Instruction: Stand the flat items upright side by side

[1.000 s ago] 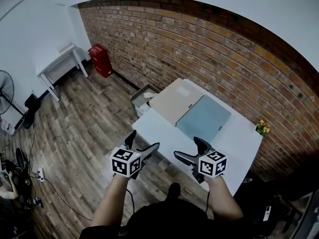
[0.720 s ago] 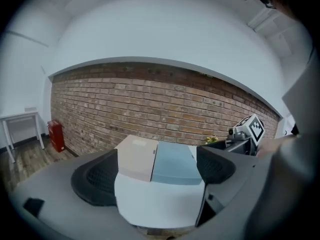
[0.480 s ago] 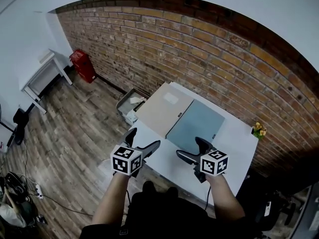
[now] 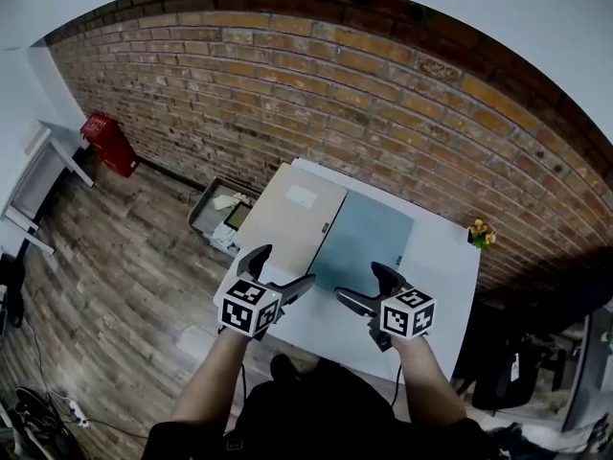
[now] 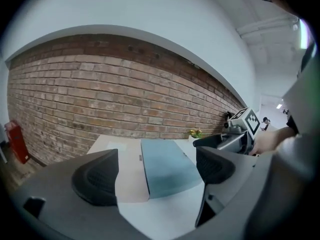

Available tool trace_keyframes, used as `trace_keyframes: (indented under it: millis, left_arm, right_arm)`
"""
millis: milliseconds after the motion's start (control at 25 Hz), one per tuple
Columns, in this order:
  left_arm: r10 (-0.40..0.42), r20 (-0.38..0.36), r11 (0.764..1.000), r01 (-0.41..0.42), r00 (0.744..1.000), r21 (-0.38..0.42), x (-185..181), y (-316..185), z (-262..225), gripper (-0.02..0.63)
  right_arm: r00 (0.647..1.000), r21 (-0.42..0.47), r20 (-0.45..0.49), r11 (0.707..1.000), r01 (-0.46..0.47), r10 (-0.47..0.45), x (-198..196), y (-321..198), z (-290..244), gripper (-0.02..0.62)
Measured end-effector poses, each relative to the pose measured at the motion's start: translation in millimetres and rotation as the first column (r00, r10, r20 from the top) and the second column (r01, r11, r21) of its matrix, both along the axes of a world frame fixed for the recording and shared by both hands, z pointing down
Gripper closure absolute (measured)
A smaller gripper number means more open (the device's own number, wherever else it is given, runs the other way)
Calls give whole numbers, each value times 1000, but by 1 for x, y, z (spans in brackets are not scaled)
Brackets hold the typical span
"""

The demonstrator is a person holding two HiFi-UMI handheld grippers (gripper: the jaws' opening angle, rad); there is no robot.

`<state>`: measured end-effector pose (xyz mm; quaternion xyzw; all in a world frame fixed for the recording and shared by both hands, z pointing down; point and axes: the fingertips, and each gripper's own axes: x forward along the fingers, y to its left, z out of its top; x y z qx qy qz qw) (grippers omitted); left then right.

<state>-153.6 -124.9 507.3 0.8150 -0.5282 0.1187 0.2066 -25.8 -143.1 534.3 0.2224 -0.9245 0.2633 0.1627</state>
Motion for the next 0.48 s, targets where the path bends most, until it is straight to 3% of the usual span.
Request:
trace_keyframes:
  millis: [200,480]
  left_arm:
    - [58,-18,998,-58,998,-24,34,-28,7,103]
    - [73,-11,996,-73,997,-54,71,-59,15,103]
  right_arm:
    - [996,-17,0,996,-88,88,41,-23,8,61]
    - [984,-39,5,984,-175,175,98,-41,20,61]
